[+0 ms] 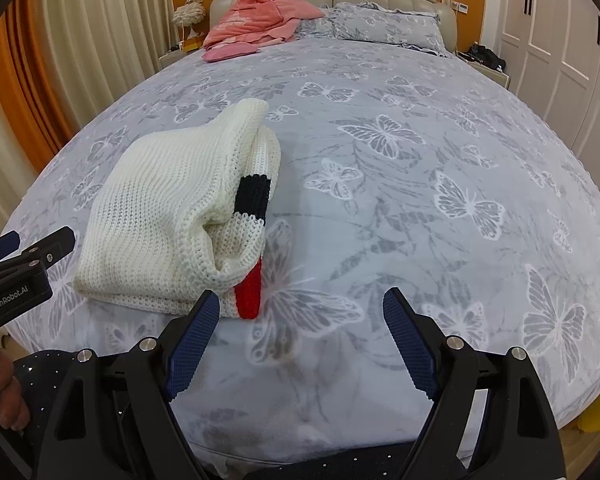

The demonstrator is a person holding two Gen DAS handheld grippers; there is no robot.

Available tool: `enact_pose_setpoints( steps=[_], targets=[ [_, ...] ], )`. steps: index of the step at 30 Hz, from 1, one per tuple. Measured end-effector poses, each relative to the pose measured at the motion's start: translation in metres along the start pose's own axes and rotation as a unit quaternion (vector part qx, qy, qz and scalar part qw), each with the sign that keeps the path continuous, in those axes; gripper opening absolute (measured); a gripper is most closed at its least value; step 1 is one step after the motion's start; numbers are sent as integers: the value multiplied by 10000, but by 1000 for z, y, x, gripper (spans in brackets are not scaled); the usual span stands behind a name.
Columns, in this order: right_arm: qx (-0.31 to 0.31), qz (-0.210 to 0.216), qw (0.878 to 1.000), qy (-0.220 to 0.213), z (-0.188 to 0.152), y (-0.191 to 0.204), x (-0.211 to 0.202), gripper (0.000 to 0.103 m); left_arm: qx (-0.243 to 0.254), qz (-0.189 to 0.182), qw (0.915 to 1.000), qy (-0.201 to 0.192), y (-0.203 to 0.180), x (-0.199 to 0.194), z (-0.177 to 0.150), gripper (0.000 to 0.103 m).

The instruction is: Fold small clothes

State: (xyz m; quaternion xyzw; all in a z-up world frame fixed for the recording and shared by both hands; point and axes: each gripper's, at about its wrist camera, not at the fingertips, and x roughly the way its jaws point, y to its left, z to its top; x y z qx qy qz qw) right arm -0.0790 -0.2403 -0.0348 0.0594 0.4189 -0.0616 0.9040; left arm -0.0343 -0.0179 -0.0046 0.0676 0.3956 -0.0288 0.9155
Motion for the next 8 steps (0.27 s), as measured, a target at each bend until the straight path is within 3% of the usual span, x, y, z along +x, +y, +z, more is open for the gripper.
enact_pose_setpoints(
  steps=[8],
  targets=[
    [-16,10,10000,-7,1,-2,0,82,39,23,10000,-37,-2,-2,0,98]
  ],
)
